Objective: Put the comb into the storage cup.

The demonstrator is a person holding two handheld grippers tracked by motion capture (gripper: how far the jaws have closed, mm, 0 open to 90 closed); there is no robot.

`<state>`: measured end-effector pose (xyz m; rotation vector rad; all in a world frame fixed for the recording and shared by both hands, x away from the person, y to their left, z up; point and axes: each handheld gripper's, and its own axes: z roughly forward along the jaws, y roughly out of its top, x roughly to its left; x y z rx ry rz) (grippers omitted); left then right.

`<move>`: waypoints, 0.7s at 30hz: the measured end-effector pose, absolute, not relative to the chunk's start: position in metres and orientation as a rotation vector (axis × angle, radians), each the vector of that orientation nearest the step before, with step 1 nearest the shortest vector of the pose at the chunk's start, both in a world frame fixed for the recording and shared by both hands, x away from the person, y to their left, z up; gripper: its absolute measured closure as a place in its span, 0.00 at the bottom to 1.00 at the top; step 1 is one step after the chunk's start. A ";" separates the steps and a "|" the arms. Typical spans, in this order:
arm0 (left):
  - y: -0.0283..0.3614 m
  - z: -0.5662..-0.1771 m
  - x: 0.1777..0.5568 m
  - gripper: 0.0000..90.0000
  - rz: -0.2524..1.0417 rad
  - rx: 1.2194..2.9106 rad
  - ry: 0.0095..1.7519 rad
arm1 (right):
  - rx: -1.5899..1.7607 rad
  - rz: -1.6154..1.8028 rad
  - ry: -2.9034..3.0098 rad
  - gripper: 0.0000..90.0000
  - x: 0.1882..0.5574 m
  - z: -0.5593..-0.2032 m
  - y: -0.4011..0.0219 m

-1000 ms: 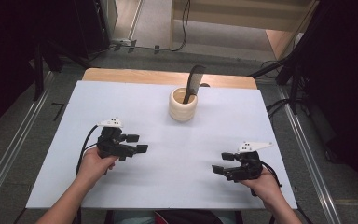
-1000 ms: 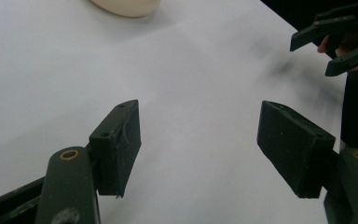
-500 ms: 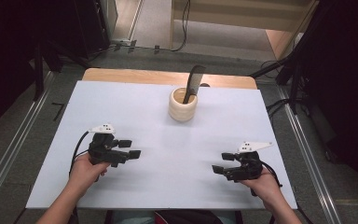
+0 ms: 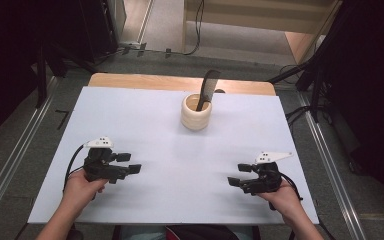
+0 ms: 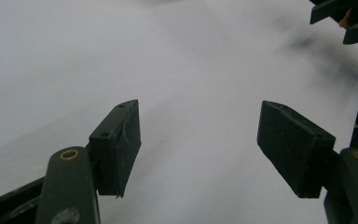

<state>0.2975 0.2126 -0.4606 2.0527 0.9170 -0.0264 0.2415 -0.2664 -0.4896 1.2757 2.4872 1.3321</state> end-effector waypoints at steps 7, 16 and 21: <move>0.220 -0.461 0.294 0.35 -0.007 2.062 0.947 | 1.273 1.333 2.487 0.27 0.242 -0.490 -0.266; 0.224 -0.461 0.295 0.35 -0.005 2.057 0.961 | 1.276 1.332 2.489 0.27 0.242 -0.490 -0.266; 0.226 -0.461 0.296 0.35 -0.008 2.056 0.961 | 1.271 1.330 2.492 0.27 0.242 -0.490 -0.265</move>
